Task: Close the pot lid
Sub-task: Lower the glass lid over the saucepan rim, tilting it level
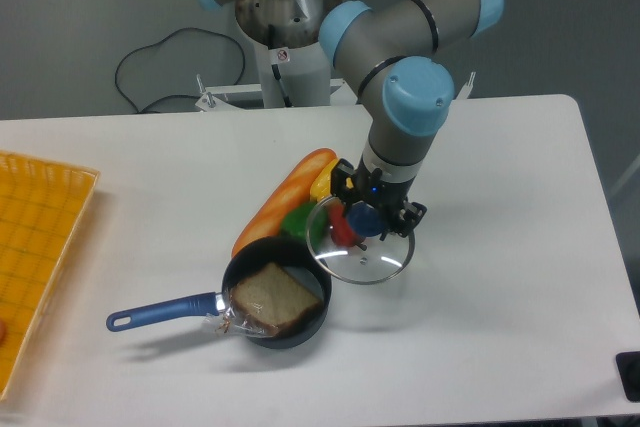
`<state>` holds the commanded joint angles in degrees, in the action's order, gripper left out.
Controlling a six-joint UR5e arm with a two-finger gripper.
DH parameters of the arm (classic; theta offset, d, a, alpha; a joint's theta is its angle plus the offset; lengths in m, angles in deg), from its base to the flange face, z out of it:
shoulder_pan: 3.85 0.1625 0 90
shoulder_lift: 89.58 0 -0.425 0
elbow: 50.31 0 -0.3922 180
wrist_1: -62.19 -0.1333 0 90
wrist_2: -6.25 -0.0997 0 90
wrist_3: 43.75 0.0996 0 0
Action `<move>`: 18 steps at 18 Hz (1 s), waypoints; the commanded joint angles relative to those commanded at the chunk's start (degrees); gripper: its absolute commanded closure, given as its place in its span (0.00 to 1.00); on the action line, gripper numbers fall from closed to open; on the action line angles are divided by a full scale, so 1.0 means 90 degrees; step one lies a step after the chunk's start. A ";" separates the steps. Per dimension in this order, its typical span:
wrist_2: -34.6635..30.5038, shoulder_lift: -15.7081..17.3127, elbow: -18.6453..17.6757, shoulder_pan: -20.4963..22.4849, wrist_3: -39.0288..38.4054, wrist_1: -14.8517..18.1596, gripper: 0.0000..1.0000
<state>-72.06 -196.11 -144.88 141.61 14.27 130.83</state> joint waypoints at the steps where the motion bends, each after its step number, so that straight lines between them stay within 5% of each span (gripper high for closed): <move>1: 0.0010 0.0010 0.0010 -0.0039 -0.0088 -0.0010 0.44; 13: 0.0469 0.0029 0.0088 -0.0547 -0.0919 -0.0098 0.44; 18: 0.0517 0.0010 0.0020 -0.0684 -0.1231 -0.0448 0.44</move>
<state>-67.40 -196.02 -144.70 135.46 3.19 126.80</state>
